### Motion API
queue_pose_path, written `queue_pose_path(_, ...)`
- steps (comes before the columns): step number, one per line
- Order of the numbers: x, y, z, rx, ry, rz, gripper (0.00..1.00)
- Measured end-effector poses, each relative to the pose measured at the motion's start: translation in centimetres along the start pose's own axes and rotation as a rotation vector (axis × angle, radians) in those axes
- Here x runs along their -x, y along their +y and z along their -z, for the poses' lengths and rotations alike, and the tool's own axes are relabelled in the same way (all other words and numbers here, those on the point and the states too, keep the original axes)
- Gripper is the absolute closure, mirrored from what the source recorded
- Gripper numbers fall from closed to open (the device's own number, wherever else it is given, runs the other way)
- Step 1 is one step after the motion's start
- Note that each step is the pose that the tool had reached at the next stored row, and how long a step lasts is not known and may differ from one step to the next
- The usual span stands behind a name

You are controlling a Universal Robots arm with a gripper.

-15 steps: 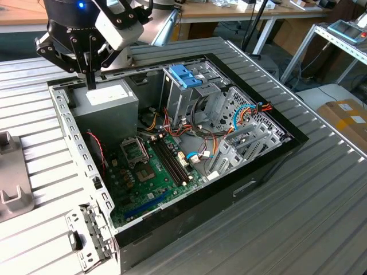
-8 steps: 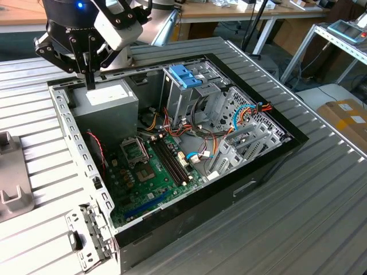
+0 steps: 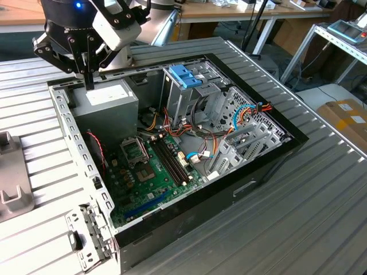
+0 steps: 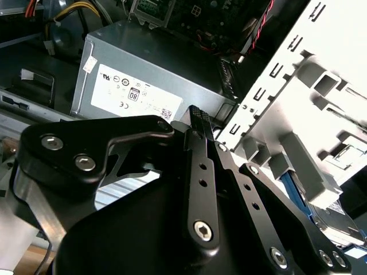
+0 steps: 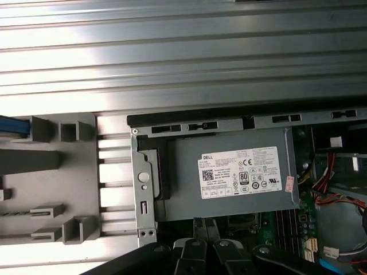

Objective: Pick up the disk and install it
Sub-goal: 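Reach for the disk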

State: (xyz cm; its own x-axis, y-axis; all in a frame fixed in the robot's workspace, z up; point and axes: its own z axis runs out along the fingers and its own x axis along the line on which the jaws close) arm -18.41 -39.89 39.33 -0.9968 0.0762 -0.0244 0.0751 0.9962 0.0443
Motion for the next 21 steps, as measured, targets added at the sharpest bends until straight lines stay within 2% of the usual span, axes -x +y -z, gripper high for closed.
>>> queue_pose_path(21, -0.54, -0.04, 0.01, 0.0001, -0.0001, 0.000, 0.90)
